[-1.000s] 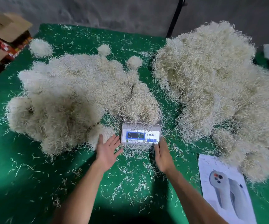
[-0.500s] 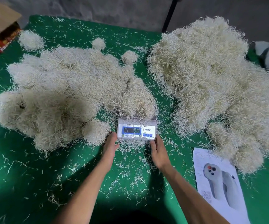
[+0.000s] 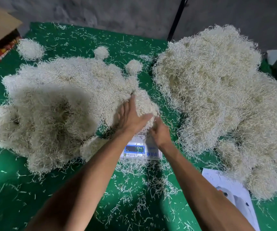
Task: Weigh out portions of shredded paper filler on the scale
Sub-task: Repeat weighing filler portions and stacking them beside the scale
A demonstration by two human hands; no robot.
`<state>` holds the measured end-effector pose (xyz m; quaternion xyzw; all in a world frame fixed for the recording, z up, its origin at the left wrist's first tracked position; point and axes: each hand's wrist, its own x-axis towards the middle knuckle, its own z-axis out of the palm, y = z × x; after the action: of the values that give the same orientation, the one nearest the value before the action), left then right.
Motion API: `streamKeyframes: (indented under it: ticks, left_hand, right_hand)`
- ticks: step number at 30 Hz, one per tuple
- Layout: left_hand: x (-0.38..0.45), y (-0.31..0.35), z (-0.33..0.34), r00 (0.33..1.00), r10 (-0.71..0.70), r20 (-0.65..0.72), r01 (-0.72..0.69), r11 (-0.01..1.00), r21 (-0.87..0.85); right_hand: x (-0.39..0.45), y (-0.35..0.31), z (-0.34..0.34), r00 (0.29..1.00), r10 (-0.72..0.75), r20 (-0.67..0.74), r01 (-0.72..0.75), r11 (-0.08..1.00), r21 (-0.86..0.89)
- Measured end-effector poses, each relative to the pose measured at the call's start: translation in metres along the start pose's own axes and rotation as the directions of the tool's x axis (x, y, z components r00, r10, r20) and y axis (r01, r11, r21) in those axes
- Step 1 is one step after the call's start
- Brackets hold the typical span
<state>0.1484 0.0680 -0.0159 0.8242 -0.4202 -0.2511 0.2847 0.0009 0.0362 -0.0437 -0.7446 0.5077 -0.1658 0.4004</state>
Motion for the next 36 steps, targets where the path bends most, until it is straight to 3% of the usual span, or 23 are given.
streamKeyframes:
  ticks: [2,4,7,9,11,13,15,18,20,24,25,26,28,29,31,32,33,36]
  left_hand:
    - [0.014,0.007,0.006,0.994,0.064,0.091,-0.068,0.997,0.038]
    - [0.02,0.013,0.012,0.979,0.082,0.188,-0.062,0.992,-0.108]
    - [0.012,0.029,0.02,0.94,-0.07,0.333,0.205,0.897,-0.391]
    - [0.008,0.036,0.024,0.89,-0.165,0.425,0.397,0.737,-0.547]
    - [0.004,0.043,0.027,0.853,-0.171,0.494,0.483,0.619,-0.62]
    - [0.0,0.048,0.028,0.862,-0.176,0.474,0.48,0.581,-0.657]
    - [-0.007,0.054,0.024,0.895,-0.228,0.383,0.438,0.609,-0.661]
    - [-0.017,0.057,0.01,0.917,-0.269,0.293,0.397,0.65,-0.647]
    - [-0.022,0.059,0.002,0.914,-0.271,0.302,0.406,0.613,-0.678]
    - [-0.035,0.062,-0.003,0.942,-0.229,0.244,0.334,0.635,-0.696]
    - [-0.036,0.06,-0.003,0.936,-0.244,0.254,0.351,0.592,-0.726]
    - [-0.038,0.059,-0.003,0.925,-0.238,0.294,0.378,0.519,-0.767]
    - [-0.045,0.06,-0.01,0.95,-0.183,0.254,0.313,0.489,-0.815]
    - [-0.045,0.064,-0.015,0.947,-0.227,0.227,0.311,0.473,-0.824]
    - [-0.047,0.067,-0.028,0.907,-0.317,0.277,0.385,0.36,-0.85]
    - [-0.045,0.066,-0.033,0.913,-0.316,0.257,0.367,0.364,-0.856]
    - [-0.044,0.068,-0.036,0.927,-0.311,0.211,0.334,0.429,-0.839]
    - [-0.043,0.069,-0.036,0.971,-0.202,0.13,0.234,0.666,-0.709]
  right_hand:
    - [0.002,0.002,-0.001,0.999,-0.044,-0.021,0.045,0.998,0.044]
    - [0.003,0.001,-0.008,0.997,-0.061,-0.049,0.067,0.988,0.137]
    - [0.006,-0.004,-0.026,0.994,0.035,-0.1,0.006,0.925,0.381]
    - [0.01,-0.007,-0.04,0.985,0.104,-0.135,-0.017,0.848,0.53]
    - [0.011,-0.013,-0.052,0.974,0.122,-0.191,0.003,0.835,0.55]
    - [0.009,-0.017,-0.062,0.965,0.128,-0.23,0.018,0.839,0.543]
    - [0.009,-0.017,-0.072,0.959,0.157,-0.234,-0.007,0.843,0.538]
    - [0.01,-0.008,-0.091,0.914,0.347,-0.211,-0.163,0.789,0.593]
    - [0.01,0.002,-0.103,0.877,0.442,-0.186,-0.249,0.751,0.611]
    - [0.004,0.005,-0.12,0.835,0.55,-0.01,-0.326,0.509,0.796]
    - [0.005,0.009,-0.123,0.851,0.525,-0.035,-0.29,0.524,0.801]
    - [0.005,0.011,-0.129,0.882,0.458,-0.111,-0.229,0.623,0.748]
    - [-0.002,0.019,-0.144,0.964,0.189,-0.184,-0.08,0.875,0.477]
    - [-0.005,0.028,-0.148,0.993,0.038,-0.11,-0.003,0.953,0.303]
    - [-0.022,0.048,-0.155,0.984,-0.05,0.17,0.038,0.997,0.073]
    - [-0.03,0.058,-0.157,0.968,-0.035,0.247,0.024,0.999,0.048]
    - [-0.034,0.067,-0.159,0.961,-0.017,0.274,-0.009,0.995,0.096]
    - [-0.031,0.076,-0.165,0.984,0.136,0.113,-0.169,0.912,0.375]
